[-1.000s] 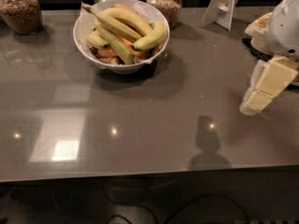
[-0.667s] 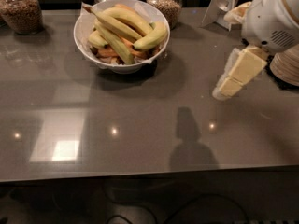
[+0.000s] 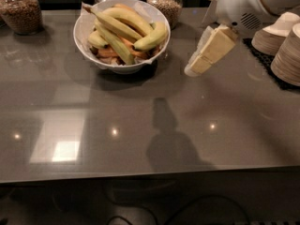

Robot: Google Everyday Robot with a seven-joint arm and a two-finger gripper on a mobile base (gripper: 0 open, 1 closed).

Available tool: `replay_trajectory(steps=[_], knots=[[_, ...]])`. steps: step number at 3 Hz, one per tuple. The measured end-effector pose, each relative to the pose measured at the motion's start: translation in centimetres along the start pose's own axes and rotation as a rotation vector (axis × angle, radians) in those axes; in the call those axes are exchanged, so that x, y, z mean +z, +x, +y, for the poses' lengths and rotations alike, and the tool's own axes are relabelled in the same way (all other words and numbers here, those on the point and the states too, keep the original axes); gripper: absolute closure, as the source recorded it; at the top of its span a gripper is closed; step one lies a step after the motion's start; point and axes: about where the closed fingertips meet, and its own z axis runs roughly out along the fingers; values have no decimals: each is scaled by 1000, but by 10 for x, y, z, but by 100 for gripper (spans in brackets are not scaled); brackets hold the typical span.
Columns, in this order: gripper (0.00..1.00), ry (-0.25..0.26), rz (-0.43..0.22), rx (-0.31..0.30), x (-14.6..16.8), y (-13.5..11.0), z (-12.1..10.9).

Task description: Pick banana from white bowl

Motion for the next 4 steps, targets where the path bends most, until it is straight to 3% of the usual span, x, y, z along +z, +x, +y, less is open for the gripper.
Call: replay_trajectory(steps=[2,4], knots=[[0,66,-130,-86,46,-35,-36],[41,86,-268,-115,96,-76,-63]])
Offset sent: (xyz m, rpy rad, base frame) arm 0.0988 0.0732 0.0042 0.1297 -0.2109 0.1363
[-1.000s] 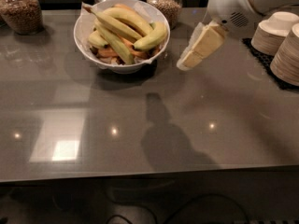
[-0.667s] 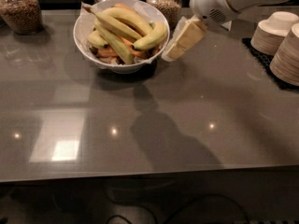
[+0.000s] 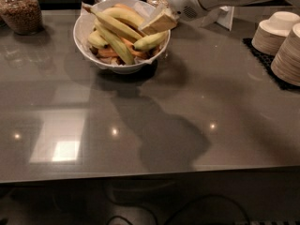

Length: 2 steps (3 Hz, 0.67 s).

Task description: Pick banana from white bowl

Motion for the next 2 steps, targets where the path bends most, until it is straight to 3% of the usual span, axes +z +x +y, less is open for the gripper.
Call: replay_trajectory(steps=[1,2], knots=[[64,-3,-39,1,20,-6,-4],[67,-12,-56,7,37,-9,-4]])
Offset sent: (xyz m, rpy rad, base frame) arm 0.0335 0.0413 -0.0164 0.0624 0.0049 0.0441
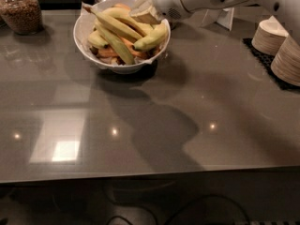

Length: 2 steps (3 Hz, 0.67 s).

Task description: Pick banana from white bowl

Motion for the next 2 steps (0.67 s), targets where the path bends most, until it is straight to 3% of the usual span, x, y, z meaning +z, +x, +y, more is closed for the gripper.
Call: replay_trajectory(steps=[2], knots=[[52,-76,8,32,41,9,18]])
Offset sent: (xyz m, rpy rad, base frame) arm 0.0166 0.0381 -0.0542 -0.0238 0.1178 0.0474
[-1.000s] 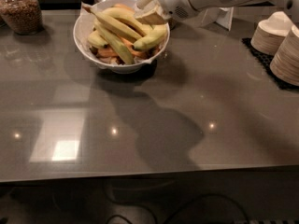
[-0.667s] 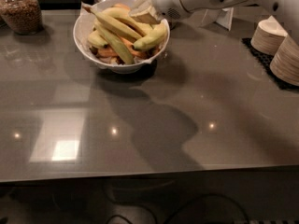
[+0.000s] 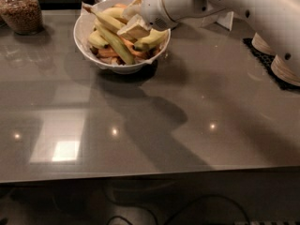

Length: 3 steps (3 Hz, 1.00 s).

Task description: Pick banana from white bowl

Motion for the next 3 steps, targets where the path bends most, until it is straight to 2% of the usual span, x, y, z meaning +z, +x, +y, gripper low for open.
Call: replay_trajectory(steps=[2,3], knots=[[48,-43,41,15,24,18,2],[53,-45,72,15,28,30,-3]])
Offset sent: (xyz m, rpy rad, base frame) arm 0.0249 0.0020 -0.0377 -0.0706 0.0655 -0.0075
